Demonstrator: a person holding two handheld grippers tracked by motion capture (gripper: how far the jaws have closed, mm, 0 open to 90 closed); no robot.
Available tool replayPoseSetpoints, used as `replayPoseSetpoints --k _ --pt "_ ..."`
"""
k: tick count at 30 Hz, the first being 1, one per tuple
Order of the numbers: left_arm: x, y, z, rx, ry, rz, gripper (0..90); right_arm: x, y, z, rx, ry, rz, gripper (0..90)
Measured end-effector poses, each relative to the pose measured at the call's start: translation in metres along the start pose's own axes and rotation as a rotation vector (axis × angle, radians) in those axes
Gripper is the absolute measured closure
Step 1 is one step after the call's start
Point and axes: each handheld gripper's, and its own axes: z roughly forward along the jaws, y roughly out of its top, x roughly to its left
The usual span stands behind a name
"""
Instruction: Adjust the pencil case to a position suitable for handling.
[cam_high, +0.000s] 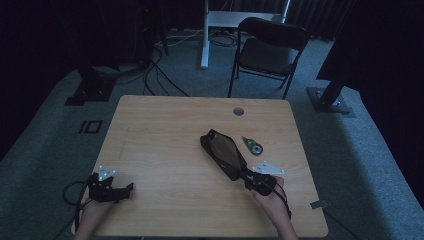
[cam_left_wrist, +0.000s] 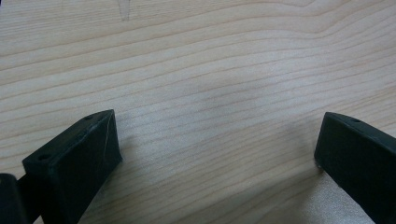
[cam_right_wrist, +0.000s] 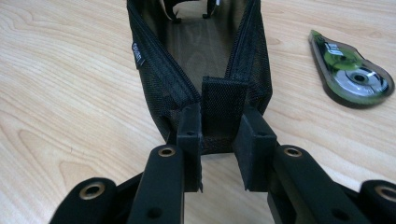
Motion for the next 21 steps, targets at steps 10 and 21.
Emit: replayPoseSetpoints --k 10,21 --pt "0.0 0.0 0.0 0.0 0.0 0.0 0.2 0.006 -0.017 -0.016 -0.019 -0.024 0.034 73.1" --pt "0.0 0.0 0.0 0.0 0.0 -0.001 0.2 0.011 -0.028 -0.031 -0.025 -0.03 0.053 73.1"
